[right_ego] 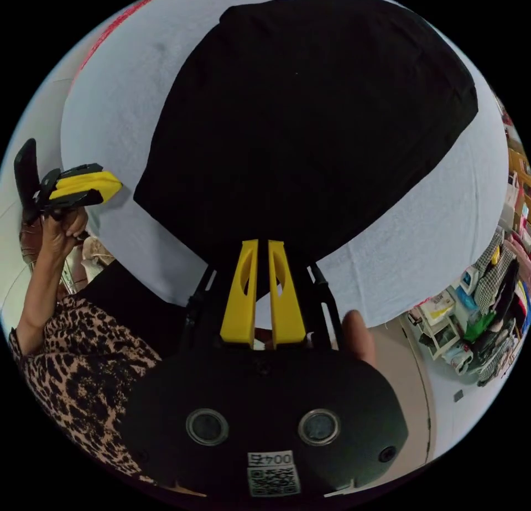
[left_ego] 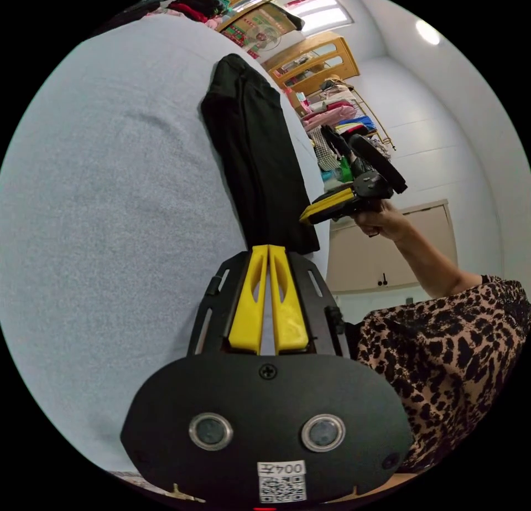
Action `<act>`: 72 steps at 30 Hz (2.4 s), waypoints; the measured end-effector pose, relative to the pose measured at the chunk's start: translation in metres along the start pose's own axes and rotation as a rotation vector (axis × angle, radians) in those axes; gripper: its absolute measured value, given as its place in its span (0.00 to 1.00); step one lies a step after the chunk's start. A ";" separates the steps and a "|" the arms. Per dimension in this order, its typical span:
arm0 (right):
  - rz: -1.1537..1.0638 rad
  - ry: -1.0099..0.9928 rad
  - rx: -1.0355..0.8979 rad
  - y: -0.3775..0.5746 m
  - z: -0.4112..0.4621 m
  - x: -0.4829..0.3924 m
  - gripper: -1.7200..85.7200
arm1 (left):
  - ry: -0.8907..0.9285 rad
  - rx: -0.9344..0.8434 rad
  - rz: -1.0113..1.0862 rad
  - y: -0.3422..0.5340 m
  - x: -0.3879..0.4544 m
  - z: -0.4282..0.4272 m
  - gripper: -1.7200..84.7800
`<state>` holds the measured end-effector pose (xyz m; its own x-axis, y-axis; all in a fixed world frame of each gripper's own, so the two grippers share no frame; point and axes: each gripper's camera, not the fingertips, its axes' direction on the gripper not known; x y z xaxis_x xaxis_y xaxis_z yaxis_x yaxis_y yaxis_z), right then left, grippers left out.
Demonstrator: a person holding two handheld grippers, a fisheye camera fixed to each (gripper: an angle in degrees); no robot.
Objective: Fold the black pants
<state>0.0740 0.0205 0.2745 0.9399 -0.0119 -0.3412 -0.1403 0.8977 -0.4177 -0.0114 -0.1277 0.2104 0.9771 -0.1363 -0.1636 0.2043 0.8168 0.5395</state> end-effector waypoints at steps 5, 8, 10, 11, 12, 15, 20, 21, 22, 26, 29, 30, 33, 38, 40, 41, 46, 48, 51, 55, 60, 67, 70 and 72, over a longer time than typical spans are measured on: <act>0.065 -0.108 0.016 0.002 -0.027 0.008 0.06 | -0.153 0.057 0.068 -0.013 0.011 -0.012 0.02; 0.024 -0.037 0.038 0.005 -0.043 -0.007 0.06 | -0.251 0.067 0.121 -0.037 0.016 -0.014 0.02; 0.009 0.025 0.041 0.006 -0.051 -0.018 0.06 | -0.341 0.052 0.175 -0.060 0.022 -0.010 0.03; -0.009 0.055 0.033 0.005 -0.056 -0.024 0.07 | -0.362 0.045 0.191 -0.066 0.024 -0.008 0.03; -0.025 0.073 0.024 0.004 -0.062 -0.028 0.07 | -0.400 0.032 0.224 -0.077 0.029 -0.003 0.03; -0.040 0.061 0.001 0.001 -0.074 -0.029 0.06 | -0.487 -0.007 0.313 -0.102 0.045 0.012 0.05; -0.061 0.013 0.007 0.004 -0.091 -0.025 0.06 | -0.616 -0.089 0.444 -0.125 0.067 0.045 0.07; -0.063 0.014 0.011 0.005 -0.094 -0.025 0.06 | -0.642 -0.102 0.468 -0.129 0.071 0.052 0.08; -0.064 0.016 0.013 0.006 -0.096 -0.026 0.06 | -0.662 -0.115 0.490 -0.131 0.075 0.058 0.08; -0.078 0.020 0.012 0.008 -0.106 -0.028 0.06 | -0.692 -0.135 0.519 -0.138 0.080 0.071 0.10; -0.070 -0.012 0.021 0.011 -0.112 -0.024 0.06 | -0.675 -0.144 0.512 -0.144 0.080 0.076 0.11; -0.068 -0.021 0.026 0.013 -0.114 -0.023 0.06 | -0.675 -0.151 0.514 -0.146 0.080 0.078 0.11; -0.044 -0.046 0.049 0.019 -0.118 -0.020 0.06 | -0.683 -0.155 0.530 -0.150 0.084 0.082 0.12; 0.009 -0.108 0.066 0.024 -0.123 -0.013 0.06 | -0.686 -0.152 0.559 -0.160 0.094 0.087 0.11; 0.015 -0.096 0.060 0.024 -0.125 -0.016 0.06 | -0.682 -0.157 0.571 -0.164 0.097 0.089 0.07; 0.009 -0.077 0.055 0.024 -0.125 -0.019 0.06 | -0.680 -0.153 0.574 -0.164 0.098 0.088 0.07; -0.038 -0.008 0.057 0.026 -0.127 -0.030 0.06 | -0.648 -0.085 0.507 -0.166 0.092 0.071 0.04; -0.050 -0.019 0.062 0.027 -0.127 -0.028 0.06 | -0.631 -0.099 0.452 -0.166 0.076 0.070 0.03; -0.057 -0.053 0.065 0.027 -0.127 -0.023 0.06 | -0.557 -0.063 0.391 -0.165 0.055 0.066 0.03; -0.072 -0.051 0.060 0.027 -0.125 -0.023 0.06 | -0.507 -0.057 0.338 -0.170 0.049 0.064 0.02; -0.066 -0.047 0.070 0.027 -0.121 -0.024 0.06 | -0.586 -0.013 0.297 -0.170 0.062 0.043 0.02; 0.018 -0.044 0.074 0.025 -0.114 -0.025 0.06 | -0.504 0.058 0.373 -0.179 0.108 0.068 0.02; 0.046 -0.052 0.078 0.025 -0.109 -0.024 0.06 | -0.540 -0.020 0.316 -0.186 0.095 0.095 0.02; 0.037 -0.066 0.091 0.025 -0.105 -0.021 0.06 | -0.566 -0.056 0.262 -0.187 0.080 0.101 0.02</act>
<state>0.0180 -0.0031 0.1832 0.9535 0.0489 -0.2974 -0.1496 0.9334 -0.3261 0.0346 -0.3480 0.1797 0.8778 -0.1912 0.4392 -0.0346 0.8892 0.4562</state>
